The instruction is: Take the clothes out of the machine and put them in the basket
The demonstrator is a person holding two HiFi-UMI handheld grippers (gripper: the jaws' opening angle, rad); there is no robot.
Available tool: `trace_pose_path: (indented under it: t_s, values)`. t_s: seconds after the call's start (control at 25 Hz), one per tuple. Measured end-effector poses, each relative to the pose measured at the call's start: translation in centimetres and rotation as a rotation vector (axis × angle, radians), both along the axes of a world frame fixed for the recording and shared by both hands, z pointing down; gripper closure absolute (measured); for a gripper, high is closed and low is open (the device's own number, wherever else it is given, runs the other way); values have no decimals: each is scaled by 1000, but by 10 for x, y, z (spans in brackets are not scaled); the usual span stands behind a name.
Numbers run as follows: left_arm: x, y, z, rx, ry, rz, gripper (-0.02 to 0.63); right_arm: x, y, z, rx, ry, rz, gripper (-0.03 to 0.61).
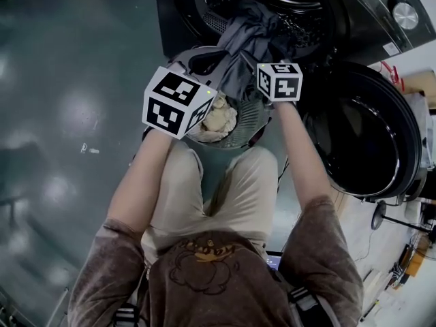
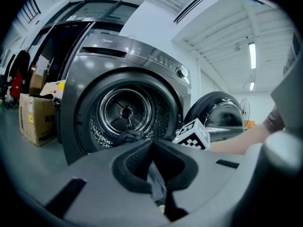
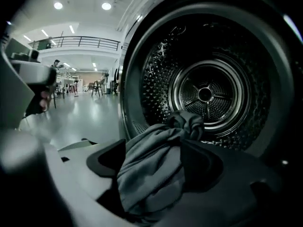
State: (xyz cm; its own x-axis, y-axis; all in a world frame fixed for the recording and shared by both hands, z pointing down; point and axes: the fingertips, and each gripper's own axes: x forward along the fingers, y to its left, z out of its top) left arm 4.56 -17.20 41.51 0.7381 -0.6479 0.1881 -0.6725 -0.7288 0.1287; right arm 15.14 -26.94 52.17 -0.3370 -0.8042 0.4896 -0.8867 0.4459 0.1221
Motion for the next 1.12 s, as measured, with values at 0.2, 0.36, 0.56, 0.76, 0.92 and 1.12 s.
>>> trace_pose_path:
  t_s: [0.2,0.36,0.56,0.76,0.92,1.12]
  values:
    - [0,-1,1,-8,6,9,606,28,-58,11,-47,95,88,206]
    - [1,-1,3,-11,1,25,606,40,-83,26,-133,117,147,200]
    - [0,-3,5,-15,5,31,606,39,-94,41,-199,155,164,172]
    - [-2,-4,5,-15,6,35,607,36,-94,45,-233,178,126,219]
    - [-1,-3,5,-15,5,38,606,33,-89,45,-236,202,79,311]
    - [-2,-1,6,-14,3,39,606,27,-83,43,-185,228,56,410]
